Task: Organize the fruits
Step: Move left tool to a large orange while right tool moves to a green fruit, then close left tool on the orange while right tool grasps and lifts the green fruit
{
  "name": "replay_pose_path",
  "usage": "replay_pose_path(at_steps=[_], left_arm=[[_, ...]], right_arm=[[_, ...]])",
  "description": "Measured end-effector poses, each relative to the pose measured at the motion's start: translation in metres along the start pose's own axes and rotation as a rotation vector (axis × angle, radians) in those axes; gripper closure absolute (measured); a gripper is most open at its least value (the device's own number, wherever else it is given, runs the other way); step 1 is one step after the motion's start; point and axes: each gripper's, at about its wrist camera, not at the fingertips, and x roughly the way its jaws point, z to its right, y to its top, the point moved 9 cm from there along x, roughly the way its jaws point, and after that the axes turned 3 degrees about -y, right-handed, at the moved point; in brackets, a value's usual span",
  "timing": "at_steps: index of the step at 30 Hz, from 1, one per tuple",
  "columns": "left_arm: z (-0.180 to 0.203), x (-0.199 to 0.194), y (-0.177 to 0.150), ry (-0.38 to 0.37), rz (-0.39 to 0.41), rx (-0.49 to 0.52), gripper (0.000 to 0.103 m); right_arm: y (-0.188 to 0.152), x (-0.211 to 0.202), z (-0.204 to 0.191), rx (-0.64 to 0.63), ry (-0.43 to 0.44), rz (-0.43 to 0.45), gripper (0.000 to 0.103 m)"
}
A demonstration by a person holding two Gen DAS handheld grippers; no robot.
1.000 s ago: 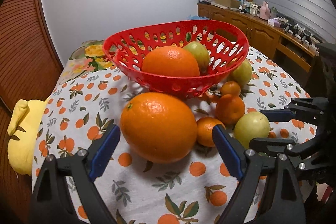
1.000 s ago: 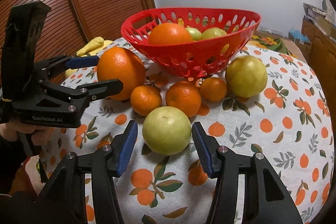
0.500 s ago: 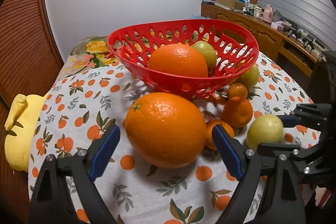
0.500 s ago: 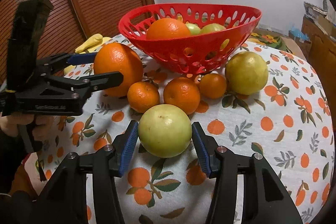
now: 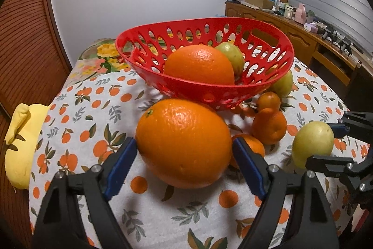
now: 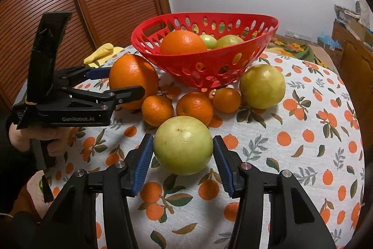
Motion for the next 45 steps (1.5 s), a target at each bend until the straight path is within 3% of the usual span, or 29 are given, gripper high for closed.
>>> replay_pose_path(at_steps=[13,26,45], left_arm=[[-0.006,0.012,-0.004,-0.051,-0.016,-0.069,0.015],[-0.015,-0.016,-0.005,-0.057,0.032,-0.104,0.021],[0.004,-0.083,0.055,-0.078,0.176,-0.056,0.021]], right_arm=[[-0.002,0.0,0.005,0.005,-0.008,-0.007,0.05],[0.011,-0.012,0.008,-0.004,-0.015,0.029,0.05],[0.073,-0.048,0.012,-0.065,-0.037,0.138,0.05]])
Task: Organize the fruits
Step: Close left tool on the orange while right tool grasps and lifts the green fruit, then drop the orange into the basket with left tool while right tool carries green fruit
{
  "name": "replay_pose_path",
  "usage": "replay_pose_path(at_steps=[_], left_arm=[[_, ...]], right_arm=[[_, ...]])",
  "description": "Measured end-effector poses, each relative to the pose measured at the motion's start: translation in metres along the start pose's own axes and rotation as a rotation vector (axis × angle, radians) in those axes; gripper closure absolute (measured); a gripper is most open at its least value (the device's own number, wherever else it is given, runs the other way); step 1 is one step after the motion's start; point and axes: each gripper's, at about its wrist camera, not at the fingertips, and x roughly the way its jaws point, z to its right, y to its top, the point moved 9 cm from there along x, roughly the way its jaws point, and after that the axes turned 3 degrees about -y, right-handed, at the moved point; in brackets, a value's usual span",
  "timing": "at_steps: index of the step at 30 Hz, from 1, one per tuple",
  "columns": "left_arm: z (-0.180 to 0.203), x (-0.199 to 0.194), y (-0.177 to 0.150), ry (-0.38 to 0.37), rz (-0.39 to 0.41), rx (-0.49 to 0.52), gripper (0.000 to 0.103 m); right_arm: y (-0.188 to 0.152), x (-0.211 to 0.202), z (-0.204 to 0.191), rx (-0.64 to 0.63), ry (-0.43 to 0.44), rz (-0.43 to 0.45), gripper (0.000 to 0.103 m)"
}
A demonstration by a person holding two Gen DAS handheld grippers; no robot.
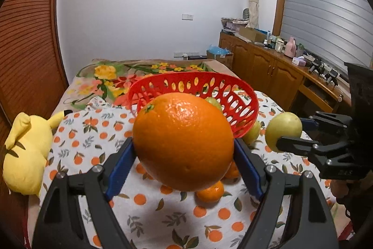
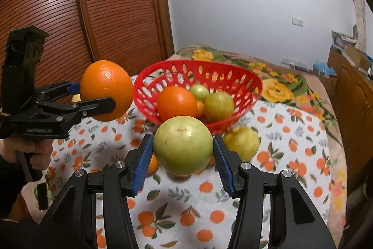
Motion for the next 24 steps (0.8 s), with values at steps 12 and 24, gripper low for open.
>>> replay_pose_path(at_steps=[12,24], left_arm=[[0.006,0.028,0.039,-0.011,-0.012,0.038,0.021],[0.035,0.086,0.051,-0.068,-0.1,0.066,0.021]], right_arm=[[0.034,0.009,0.036,-0.006,-0.028,0.027,0.05],[0.041,0.022,0.082,0.028,-0.071,0.02,0.05]])
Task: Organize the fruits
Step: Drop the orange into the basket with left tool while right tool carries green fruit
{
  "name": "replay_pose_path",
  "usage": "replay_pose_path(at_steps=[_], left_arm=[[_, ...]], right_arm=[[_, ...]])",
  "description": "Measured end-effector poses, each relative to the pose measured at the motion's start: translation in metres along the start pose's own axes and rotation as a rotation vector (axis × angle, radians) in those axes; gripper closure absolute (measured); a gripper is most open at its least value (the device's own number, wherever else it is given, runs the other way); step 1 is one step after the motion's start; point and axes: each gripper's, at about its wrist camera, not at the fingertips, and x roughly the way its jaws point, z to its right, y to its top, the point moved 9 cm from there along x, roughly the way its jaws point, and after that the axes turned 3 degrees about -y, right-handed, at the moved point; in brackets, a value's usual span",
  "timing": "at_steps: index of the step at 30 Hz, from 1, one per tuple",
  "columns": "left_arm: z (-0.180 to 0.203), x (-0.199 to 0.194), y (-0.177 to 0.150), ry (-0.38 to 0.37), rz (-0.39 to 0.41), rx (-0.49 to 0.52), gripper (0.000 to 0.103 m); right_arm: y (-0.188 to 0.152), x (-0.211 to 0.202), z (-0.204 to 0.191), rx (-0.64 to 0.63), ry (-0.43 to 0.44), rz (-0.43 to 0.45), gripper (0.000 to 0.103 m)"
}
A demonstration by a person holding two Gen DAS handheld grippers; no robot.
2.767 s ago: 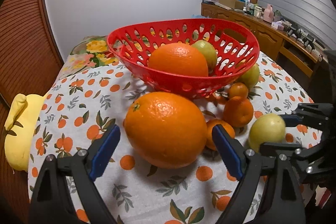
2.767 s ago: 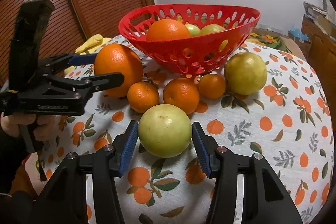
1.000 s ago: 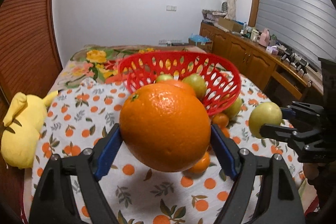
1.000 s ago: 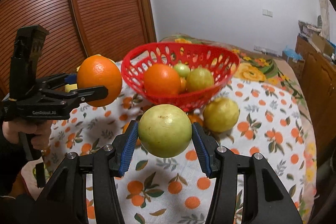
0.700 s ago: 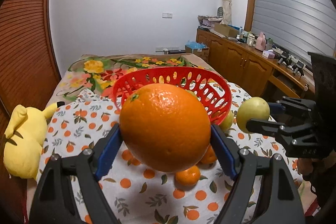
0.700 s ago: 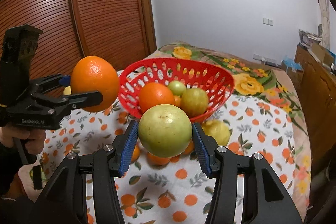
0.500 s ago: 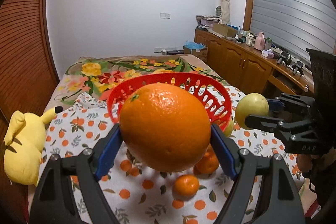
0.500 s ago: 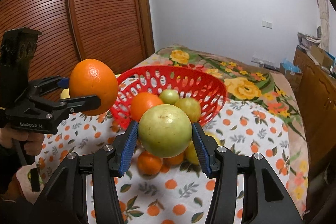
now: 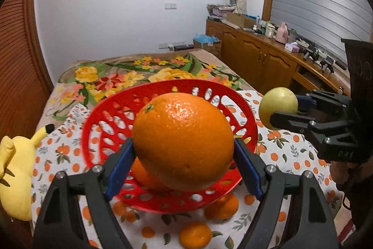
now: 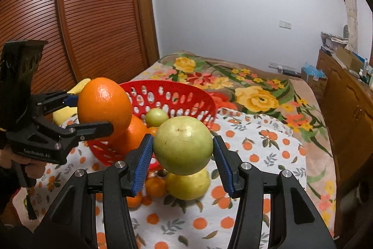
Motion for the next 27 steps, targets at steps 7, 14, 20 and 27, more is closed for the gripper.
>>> replay_pose_path(at_steps=[7,14,20,27], left_arm=[[0.021,0.024,0.0,-0.017,-0.05,0.038,0.02],[0.033,0.037,-0.002,-0.012,-0.072,0.072,0.02],[0.043,0.043,-0.007,-0.027,-0.087,0.093,0.02],[0.042,0.042,-0.009,-0.037,-0.083,0.076,0.019]], right_arm=[[-0.006,0.009,0.017,0.022,-0.011,-0.02,0.05],[-0.007,0.013,0.025,0.031,-0.011,-0.026,0.05],[-0.008,0.014,0.029,0.038,-0.013,-0.025,0.05],[-0.01,0.014,0.031,0.039,-0.019,-0.03,0.05]])
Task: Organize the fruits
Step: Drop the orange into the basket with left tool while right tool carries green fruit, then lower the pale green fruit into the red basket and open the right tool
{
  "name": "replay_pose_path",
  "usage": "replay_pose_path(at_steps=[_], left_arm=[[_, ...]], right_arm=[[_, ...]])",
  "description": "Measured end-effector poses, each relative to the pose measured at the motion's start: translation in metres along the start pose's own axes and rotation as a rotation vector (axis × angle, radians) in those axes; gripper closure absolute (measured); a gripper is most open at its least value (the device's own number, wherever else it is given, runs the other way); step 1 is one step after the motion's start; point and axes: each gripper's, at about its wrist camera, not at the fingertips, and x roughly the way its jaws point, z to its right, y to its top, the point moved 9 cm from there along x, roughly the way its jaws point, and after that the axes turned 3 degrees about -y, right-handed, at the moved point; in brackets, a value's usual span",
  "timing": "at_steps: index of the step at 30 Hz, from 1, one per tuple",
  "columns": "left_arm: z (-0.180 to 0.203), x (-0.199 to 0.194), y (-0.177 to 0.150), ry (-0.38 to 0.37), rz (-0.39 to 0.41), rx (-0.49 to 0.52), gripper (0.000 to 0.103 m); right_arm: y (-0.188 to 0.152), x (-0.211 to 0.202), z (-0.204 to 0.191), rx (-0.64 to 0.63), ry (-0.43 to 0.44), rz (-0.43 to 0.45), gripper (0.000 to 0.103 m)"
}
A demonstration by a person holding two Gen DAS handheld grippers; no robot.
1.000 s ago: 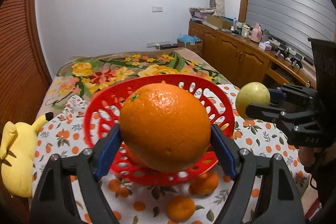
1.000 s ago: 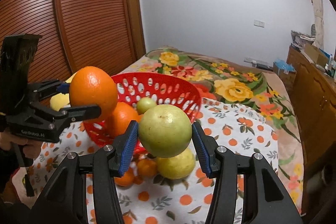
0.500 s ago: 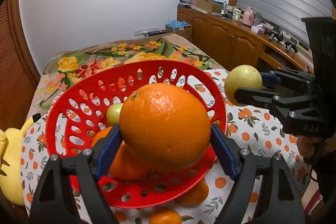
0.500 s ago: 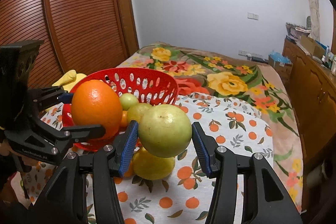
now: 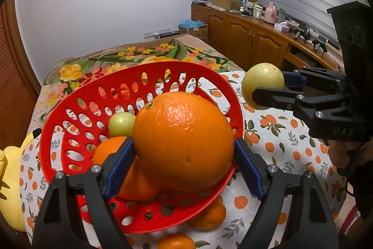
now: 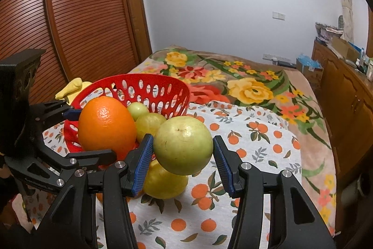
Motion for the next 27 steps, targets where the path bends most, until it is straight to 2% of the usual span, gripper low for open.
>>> replay_pose_path(at_steps=[3,10,19,27], left_arm=[[0.001,-0.006,0.002,-0.02,0.02,-0.015,0.016],[-0.016,-0.03,0.012,-0.004,0.091,-0.042,0.015],[-0.061,-0.045,0.014,0.093,0.131,-0.092,0.015],[-0.104,-0.047,0.013,0.181,0.148,-0.132,0.015]], right_arm=[[0.0,0.0,0.0,0.001,0.0,0.001,0.05],[0.009,0.001,0.001,-0.004,-0.005,0.008,0.05],[0.029,0.015,-0.011,-0.03,0.01,0.004,0.05],[0.054,0.044,-0.024,-0.057,0.031,-0.023,0.05]])
